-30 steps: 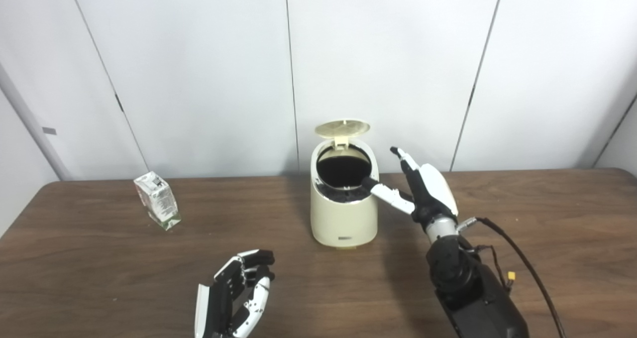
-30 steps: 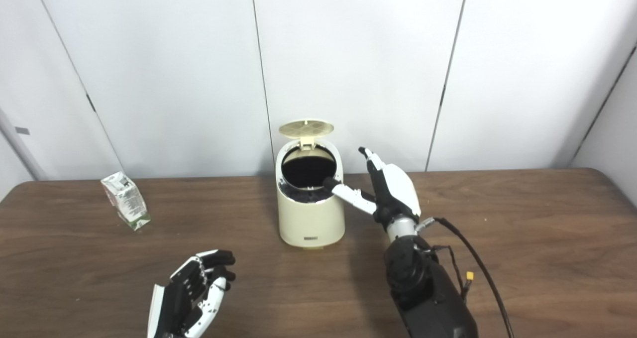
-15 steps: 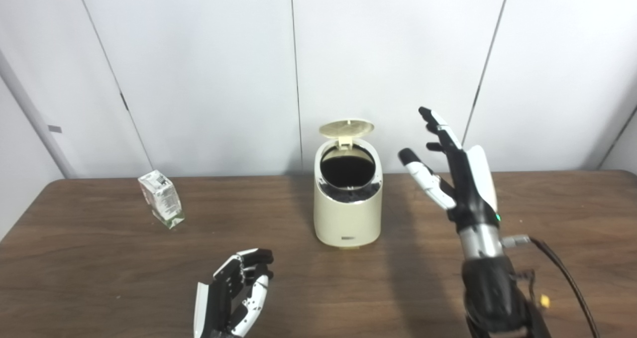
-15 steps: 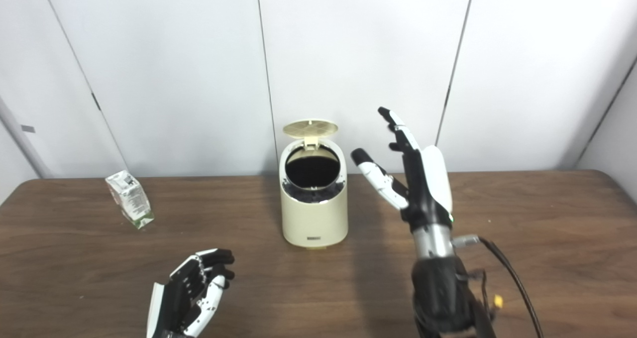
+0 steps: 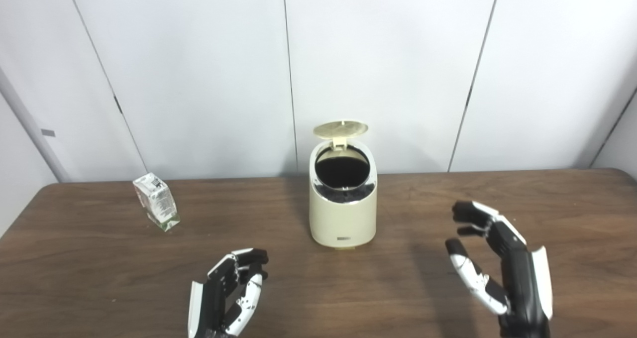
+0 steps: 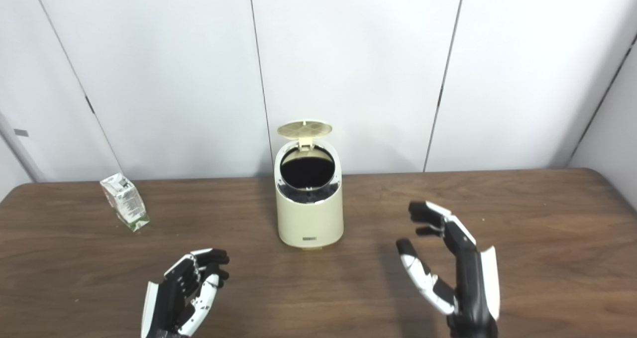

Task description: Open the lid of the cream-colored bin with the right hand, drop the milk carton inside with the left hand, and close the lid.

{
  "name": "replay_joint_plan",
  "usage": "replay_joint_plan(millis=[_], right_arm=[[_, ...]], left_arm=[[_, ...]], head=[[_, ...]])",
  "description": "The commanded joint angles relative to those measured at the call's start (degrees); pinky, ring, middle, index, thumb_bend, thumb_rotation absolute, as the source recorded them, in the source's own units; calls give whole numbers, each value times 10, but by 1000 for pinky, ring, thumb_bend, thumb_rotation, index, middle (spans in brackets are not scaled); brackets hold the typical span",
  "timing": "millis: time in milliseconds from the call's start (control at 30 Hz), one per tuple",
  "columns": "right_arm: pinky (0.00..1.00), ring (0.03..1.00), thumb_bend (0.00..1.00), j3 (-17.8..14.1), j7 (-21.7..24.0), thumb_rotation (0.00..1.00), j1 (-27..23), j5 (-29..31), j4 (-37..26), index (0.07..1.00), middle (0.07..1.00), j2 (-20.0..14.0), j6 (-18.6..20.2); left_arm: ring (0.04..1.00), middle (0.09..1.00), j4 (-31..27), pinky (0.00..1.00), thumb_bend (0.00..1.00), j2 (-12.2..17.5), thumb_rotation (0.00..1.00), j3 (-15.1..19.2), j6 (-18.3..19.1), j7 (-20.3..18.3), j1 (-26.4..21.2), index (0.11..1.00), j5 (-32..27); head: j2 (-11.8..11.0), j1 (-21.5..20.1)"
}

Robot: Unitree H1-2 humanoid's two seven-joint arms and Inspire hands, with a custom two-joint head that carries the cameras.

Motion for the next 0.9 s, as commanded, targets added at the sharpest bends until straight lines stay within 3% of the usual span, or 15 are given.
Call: replay_joint_plan(millis=[0, 300, 533, 633, 767, 867], right_arm=[[525, 629, 261, -6, -15, 380, -3, -12, 3, 652, 664, 8, -38], [534, 634, 266, -21, -11, 352, -7, 6, 47, 650, 670, 12, -57], [532, 632, 288, -24, 3, 322, -1, 26, 40, 640, 665, 11, -40], [533, 633, 276, -26, 12, 324, 3, 23, 34, 647, 667, 6, -23], [539, 633, 284, -29, 23, 293, 4, 31, 28, 646, 665, 8, -6], [544, 637, 290, -29, 28, 319, 6, 32, 24, 651, 667, 10, -3]], left_arm=[[541, 630, -5, 507, 219, 1, 404, 1, -23, 5, -15, 637, 3], [542, 633, -16, 516, 213, 5, 410, 0, -23, -1, -9, 638, -4], [541, 635, -36, 511, 201, 5, 408, -5, -17, -5, 3, 642, 3], [549, 640, -52, 512, 210, 1, 410, -10, 13, -16, 10, 647, -2], [562, 645, -67, 519, 215, 1, 318, -17, 39, -30, 15, 652, -9], [585, 672, -79, 520, 329, 4, 198, -19, 66, -34, 17, 680, 13]], head=[[-4, -1], [1, 1], [11, 6], [14, 11], [17, 13], [17, 18]])
